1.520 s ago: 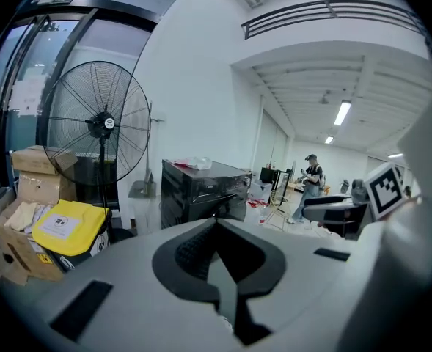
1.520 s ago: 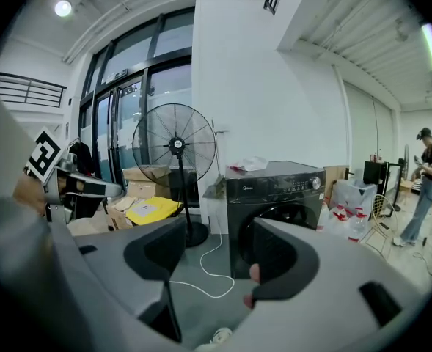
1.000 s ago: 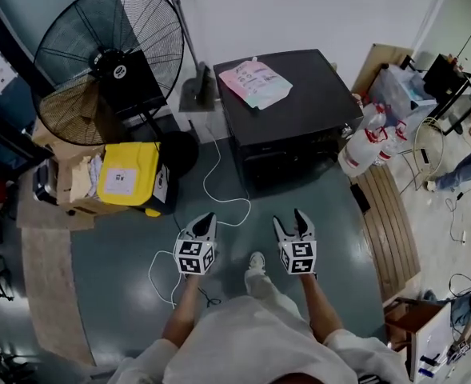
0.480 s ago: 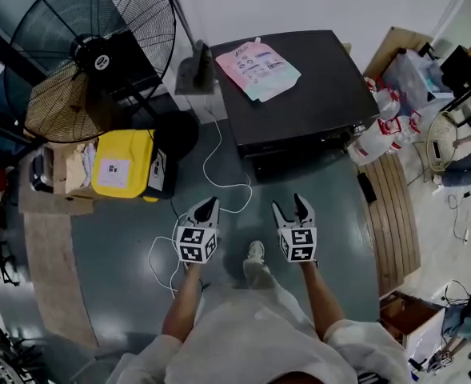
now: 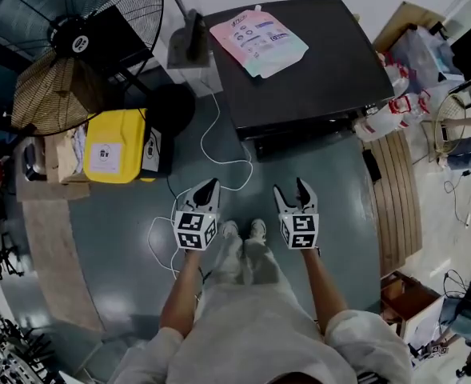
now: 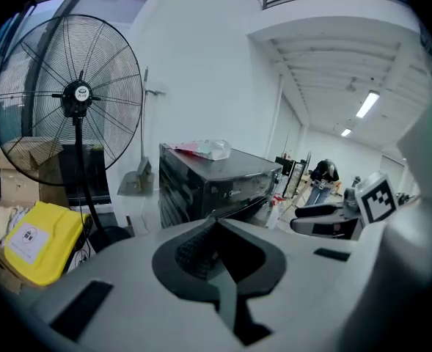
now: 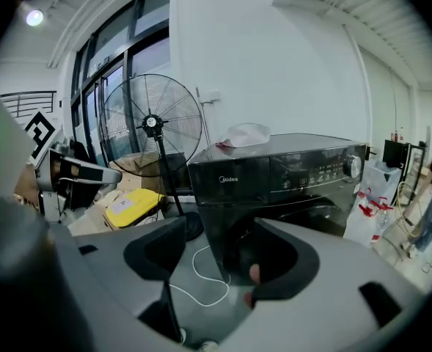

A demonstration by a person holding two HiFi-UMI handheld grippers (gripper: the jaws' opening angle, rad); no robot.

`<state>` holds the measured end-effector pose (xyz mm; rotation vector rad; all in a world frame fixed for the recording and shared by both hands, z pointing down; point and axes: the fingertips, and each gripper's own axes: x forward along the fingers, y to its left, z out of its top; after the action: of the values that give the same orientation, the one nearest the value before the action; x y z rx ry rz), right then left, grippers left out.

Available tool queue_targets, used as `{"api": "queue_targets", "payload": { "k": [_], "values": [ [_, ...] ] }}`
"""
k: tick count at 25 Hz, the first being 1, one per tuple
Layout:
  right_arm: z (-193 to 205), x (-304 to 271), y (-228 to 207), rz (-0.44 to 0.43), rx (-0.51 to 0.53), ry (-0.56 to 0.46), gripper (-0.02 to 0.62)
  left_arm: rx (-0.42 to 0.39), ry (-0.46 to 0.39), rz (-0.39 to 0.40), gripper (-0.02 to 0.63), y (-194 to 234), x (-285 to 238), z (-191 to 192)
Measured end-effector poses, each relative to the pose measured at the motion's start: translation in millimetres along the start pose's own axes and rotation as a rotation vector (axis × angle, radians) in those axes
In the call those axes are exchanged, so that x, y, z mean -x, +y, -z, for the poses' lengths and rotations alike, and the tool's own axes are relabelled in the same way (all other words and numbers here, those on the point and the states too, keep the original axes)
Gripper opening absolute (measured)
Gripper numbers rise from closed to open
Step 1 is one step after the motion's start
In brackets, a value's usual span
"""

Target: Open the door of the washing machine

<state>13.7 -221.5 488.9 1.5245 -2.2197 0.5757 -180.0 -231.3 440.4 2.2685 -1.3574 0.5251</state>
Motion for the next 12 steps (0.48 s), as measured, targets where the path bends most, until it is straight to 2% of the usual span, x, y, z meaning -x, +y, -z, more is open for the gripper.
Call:
{"api": "queue_targets", "payload": {
  "k": [12],
  "values": [
    [36,-52,4,0.035,-0.018,0.028,0.272,0.025,0.052,0.052,0.008,31,-47,48]
  ]
}}
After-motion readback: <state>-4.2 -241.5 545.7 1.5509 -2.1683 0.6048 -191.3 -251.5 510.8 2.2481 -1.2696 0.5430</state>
